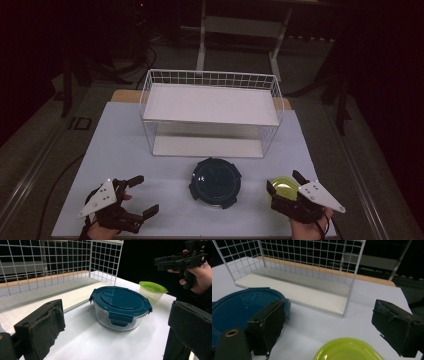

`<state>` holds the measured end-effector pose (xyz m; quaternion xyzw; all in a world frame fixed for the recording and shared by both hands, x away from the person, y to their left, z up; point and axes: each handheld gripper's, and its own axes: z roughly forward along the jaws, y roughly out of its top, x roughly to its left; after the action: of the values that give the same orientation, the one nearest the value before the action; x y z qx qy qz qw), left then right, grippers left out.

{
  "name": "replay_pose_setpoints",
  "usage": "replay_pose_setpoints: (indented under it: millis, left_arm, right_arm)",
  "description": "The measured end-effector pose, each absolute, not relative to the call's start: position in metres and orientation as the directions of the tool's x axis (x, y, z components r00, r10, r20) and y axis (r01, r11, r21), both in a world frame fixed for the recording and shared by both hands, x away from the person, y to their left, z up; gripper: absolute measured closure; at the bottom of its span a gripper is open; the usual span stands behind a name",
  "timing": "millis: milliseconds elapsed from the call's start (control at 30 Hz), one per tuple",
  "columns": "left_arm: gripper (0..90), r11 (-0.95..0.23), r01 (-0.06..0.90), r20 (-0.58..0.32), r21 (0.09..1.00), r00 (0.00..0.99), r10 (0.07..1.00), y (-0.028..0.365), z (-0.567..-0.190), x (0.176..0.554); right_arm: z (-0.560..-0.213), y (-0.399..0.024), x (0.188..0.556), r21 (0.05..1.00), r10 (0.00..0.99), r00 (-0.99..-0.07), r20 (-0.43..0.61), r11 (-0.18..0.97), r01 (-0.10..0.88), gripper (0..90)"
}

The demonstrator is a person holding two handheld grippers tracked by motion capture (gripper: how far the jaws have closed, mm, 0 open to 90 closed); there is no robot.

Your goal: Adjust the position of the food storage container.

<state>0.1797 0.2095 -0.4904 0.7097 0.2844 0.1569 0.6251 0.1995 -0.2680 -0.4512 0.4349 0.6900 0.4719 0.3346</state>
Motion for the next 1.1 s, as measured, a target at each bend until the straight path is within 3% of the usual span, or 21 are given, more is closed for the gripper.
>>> replay_pose_setpoints:
  millis: [433, 733, 900, 1100]
  left_arm:
    - [0.2, -0.052, 0.194, -0.123, 0.980, 0.786, 0.606, 0.211, -0.488, 0.177]
    - [0.2, -0.047, 0.184, -0.118, 0.982, 0.785, 0.608, 0.212, -0.487, 0.176]
    - [0.2, -0.048, 0.184, -0.118, 0.982, 0.786, 0.607, 0.212, -0.487, 0.176]
    - [0.2, -0.046, 0.183, -0.118, 0.982, 0.788, 0.605, 0.212, -0.487, 0.176]
  right_arm:
    - [-0.443, -0.267, 0.197, 0.950, 0.904, -0.424, -0.050, 0.173, 0.258, 11.3]
    - [-0.424, -0.259, 0.208, 0.946, 0.907, -0.419, 0.033, 0.108, 0.307, 10.2]
    - [-0.422, -0.254, 0.220, 0.931, 0.883, -0.469, 0.005, 0.167, 0.325, 14.1]
    - [-0.427, -0.246, 0.236, 0.908, 0.871, -0.491, 0.027, 0.184, 0.376, 29.0]
